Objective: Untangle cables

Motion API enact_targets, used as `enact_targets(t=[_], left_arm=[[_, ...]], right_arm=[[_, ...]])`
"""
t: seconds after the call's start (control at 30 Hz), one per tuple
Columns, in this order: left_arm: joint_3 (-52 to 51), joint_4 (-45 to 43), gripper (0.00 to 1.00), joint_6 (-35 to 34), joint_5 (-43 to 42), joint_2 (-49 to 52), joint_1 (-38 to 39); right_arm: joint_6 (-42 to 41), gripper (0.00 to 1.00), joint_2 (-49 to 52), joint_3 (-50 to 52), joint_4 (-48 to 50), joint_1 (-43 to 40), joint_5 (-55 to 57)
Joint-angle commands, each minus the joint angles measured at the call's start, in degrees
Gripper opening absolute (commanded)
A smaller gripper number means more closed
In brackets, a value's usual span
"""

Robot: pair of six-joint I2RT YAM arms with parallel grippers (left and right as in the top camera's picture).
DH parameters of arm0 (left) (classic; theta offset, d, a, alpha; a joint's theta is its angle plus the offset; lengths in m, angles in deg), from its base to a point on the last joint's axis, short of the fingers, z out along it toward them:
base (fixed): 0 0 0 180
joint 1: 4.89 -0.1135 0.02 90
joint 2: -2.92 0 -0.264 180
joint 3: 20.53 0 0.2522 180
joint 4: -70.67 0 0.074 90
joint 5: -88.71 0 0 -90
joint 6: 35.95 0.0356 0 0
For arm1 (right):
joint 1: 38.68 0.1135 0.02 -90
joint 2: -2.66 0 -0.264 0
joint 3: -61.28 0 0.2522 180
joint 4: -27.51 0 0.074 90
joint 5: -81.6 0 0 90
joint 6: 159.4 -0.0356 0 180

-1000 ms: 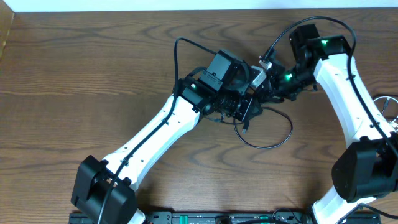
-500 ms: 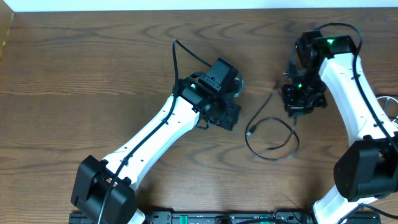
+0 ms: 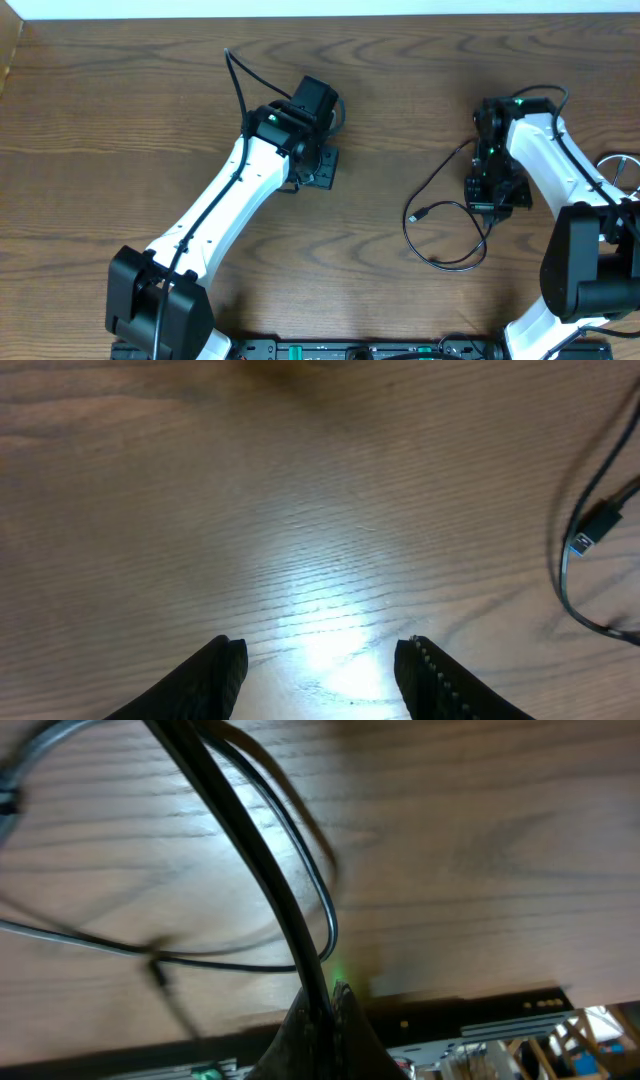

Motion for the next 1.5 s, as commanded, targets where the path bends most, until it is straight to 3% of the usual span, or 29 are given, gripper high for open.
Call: enact_targets(t=[0.0, 0.17, 0.4, 0.57, 0.67, 0.87, 0.97, 1.23, 1.47], left_arm=[[0.0, 0.6, 0.54, -0.6, 1.0, -0.1, -0.3], [0.0, 0.6, 0.53, -0.6, 1.0, -0.1, -0.3], [0.0, 0.7, 0.53, -0.6, 1.0, -0.1, -0.3], [0.0, 0.7, 0.53, -0.6, 1.0, -0.1, -0.3], [0.0, 0.6, 0.53, -0.6, 1.0, -0.1, -0.3], [0.0, 0.7, 0.53, -0.6, 1.0, -0.1, -0.3], [0.0, 0.7, 0.54, -0.6, 1.0, -0.1, -0.3], [0.0, 0.9, 0.54, -0.6, 1.0, -0.1, -0.3], [0.0, 1.3, 0.53, -0.6, 1.0, -0.1, -0.3]], right_arm=[[-2.5, 0.01, 0.0, 3.7, 1.5, -0.6, 1.1], [-3.1, 0.03, 0.0, 8.3, 5.0, -0.6, 1.1], [-5.9, 0.17, 0.0, 16.6, 16.7, -0.6, -5.0], [-5.9, 0.31, 0.0, 19.2, 20.8, -0.6, -9.5], [-5.9, 0.33, 0.0, 20.5, 21.4, -0.6, -9.4], [-5.9, 0.28, 0.0, 23.1, 23.4, -0.6, -9.4], [-5.9, 0.01, 0.0, 23.6, 24.1, -0.6, -9.4], [-5.9, 0.01, 0.0, 21.8, 26.4, -1.4, -8.9], [-3.7, 0.01, -2.3, 4.8, 19.6, -10.8, -8.7]])
